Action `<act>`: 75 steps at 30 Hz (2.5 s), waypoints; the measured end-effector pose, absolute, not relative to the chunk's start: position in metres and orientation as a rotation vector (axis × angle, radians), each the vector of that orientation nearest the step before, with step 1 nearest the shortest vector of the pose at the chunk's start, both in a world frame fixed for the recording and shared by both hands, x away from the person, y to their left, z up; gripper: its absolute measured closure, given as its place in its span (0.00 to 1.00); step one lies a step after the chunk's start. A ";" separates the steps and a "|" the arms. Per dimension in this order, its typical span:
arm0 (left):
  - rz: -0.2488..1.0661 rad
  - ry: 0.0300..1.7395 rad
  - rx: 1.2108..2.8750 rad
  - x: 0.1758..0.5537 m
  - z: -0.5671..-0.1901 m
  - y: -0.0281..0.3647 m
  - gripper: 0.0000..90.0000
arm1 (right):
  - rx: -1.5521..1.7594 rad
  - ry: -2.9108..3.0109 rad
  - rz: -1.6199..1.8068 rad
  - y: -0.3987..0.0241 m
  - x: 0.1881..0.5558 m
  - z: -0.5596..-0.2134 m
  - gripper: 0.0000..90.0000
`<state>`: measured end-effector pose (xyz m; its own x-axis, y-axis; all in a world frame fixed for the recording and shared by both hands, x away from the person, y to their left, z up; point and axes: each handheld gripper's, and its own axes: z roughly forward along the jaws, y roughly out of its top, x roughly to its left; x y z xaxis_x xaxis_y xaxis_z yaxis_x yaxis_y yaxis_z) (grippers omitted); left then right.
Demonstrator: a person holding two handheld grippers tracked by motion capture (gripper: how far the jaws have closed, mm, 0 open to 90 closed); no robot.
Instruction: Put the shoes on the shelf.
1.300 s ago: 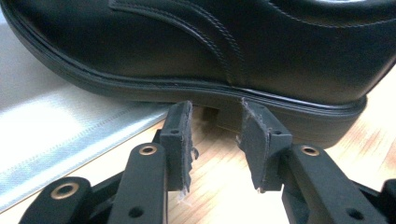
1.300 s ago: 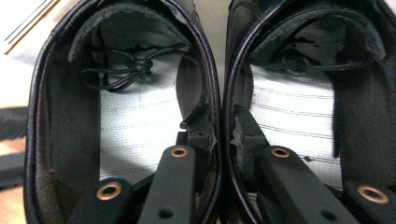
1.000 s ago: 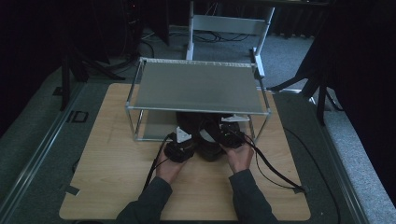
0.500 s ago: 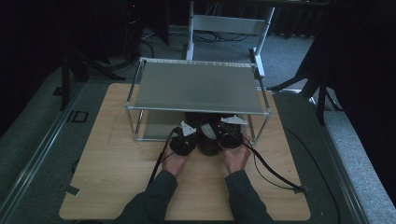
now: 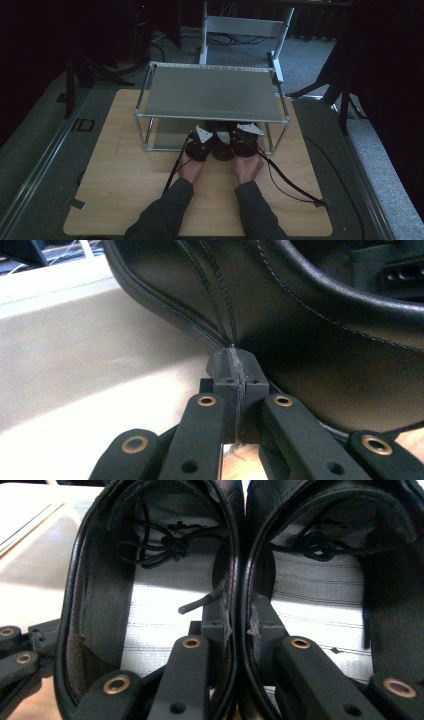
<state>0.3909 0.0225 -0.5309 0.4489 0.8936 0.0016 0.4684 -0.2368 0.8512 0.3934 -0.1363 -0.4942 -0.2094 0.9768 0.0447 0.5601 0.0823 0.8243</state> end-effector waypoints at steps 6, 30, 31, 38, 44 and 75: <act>0.695 1.177 1.824 0.396 -0.535 0.019 1.00 | 1.540 1.753 1.023 -0.132 0.395 -0.501 0.89; 0.710 1.231 1.839 0.423 -0.546 0.014 1.00 | 1.451 1.656 1.044 -0.126 0.409 -0.505 0.70; 0.699 1.233 1.851 0.425 -0.548 0.014 1.00 | 1.419 1.629 1.060 -0.127 0.411 -0.506 0.68; 0.655 1.255 1.816 0.430 -0.549 0.016 0.96 | 1.340 1.648 1.159 -0.135 0.403 -0.503 0.48; 0.623 1.259 1.832 0.432 -0.549 0.021 0.92 | 1.250 1.699 1.187 -0.149 0.379 -0.494 0.42; 0.504 1.255 1.885 0.422 -0.538 0.047 0.78 | 1.406 2.064 0.953 -0.226 0.362 -0.521 0.34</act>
<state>0.4217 0.0473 -0.5385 0.4288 0.8980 -0.0990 0.5798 -0.1894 0.7925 0.3621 -0.2264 -0.5206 -0.3686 0.9296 0.0060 0.6074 0.2360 0.7586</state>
